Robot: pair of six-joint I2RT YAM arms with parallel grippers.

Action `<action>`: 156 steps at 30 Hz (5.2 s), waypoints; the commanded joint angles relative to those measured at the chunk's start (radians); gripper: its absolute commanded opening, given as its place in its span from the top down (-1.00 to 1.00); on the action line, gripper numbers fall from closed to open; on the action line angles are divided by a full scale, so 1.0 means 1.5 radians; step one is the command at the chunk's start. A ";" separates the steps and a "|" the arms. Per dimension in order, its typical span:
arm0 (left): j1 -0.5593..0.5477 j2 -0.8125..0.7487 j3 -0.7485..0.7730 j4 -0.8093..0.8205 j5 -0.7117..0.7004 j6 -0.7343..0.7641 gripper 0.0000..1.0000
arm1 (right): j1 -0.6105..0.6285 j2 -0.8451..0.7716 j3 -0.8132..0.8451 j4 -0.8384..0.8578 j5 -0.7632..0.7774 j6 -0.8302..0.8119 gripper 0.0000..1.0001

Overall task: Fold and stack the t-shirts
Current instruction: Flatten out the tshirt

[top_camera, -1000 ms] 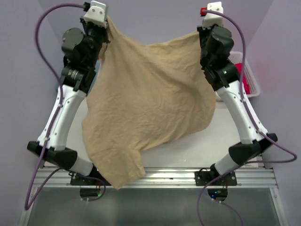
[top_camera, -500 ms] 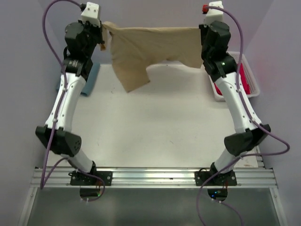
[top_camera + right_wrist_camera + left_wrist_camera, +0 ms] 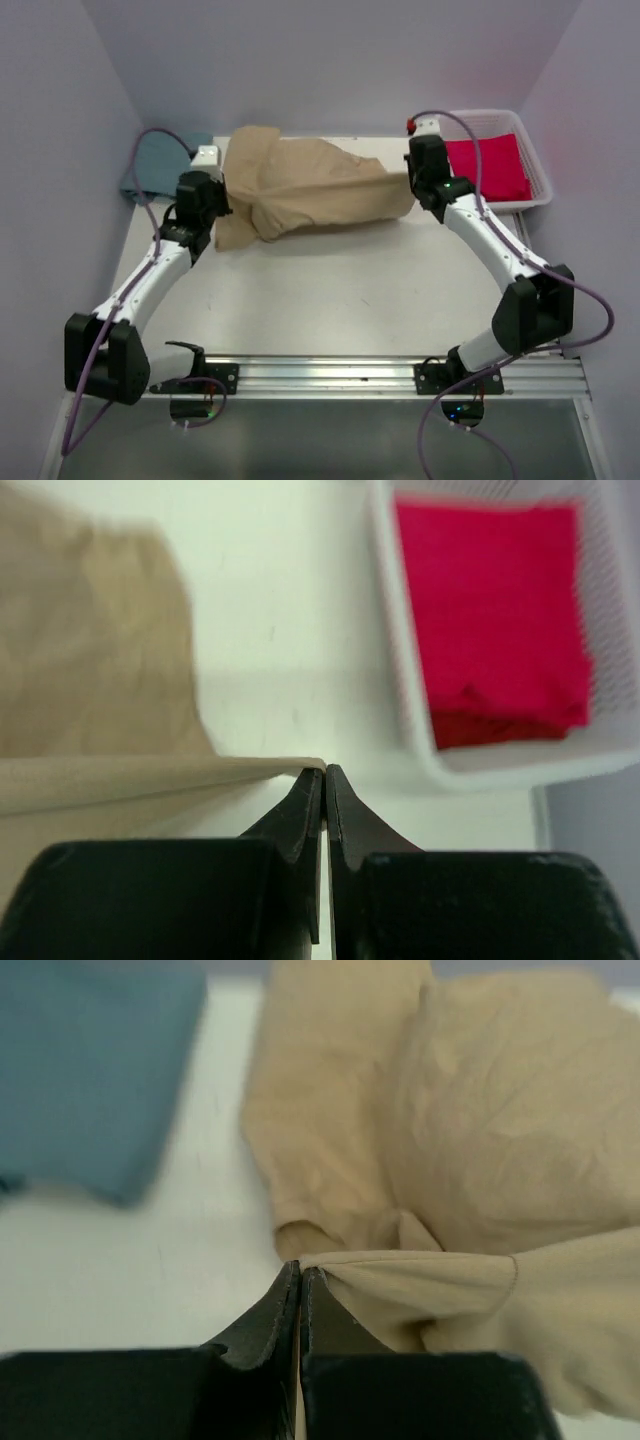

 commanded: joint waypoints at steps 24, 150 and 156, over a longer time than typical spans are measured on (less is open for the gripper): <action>-0.146 -0.198 -0.065 -0.611 0.248 -0.319 1.00 | 0.147 -0.066 -0.128 -0.469 -0.026 0.244 1.00; 0.068 0.549 0.258 0.225 0.502 -0.326 1.00 | 0.026 0.200 0.028 0.018 -0.595 0.272 1.00; 0.058 0.679 0.359 0.263 0.571 -0.387 1.00 | 0.155 0.195 -0.037 0.050 -0.637 0.301 1.00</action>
